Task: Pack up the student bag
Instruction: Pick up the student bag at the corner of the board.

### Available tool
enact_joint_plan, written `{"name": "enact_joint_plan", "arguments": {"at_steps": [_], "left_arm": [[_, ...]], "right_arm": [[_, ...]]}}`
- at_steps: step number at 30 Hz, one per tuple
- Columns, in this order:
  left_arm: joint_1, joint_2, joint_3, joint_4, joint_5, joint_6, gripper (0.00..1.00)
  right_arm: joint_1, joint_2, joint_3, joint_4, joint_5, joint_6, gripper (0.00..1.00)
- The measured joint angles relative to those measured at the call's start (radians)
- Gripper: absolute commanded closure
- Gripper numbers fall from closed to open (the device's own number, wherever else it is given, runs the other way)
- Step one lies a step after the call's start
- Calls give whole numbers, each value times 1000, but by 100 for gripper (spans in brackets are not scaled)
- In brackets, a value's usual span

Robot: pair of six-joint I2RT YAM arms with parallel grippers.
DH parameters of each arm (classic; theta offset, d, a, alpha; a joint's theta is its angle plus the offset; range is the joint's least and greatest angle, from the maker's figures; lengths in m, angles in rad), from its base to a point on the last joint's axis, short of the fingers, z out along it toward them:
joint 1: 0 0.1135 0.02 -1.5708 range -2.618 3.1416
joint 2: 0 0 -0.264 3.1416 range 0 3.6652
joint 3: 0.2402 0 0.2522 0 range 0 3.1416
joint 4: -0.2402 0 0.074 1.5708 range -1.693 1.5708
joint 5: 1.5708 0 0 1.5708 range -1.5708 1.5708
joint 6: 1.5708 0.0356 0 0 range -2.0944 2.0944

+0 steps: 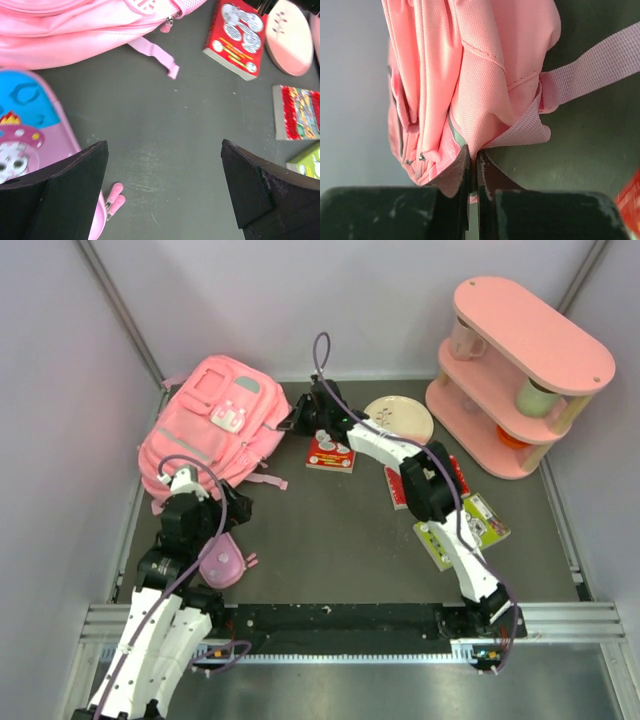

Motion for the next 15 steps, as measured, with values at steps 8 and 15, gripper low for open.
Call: {"name": "enact_joint_plan", "arguments": {"at_steps": [8,15], "left_arm": [[-2,136,51,137,178,35,10],[-152,229,63,260,216,24,12]], "right_arm": [[-52,-472,-463,90,57,-26,100],[-120,-855,-903,162,154,-64,100]]}}
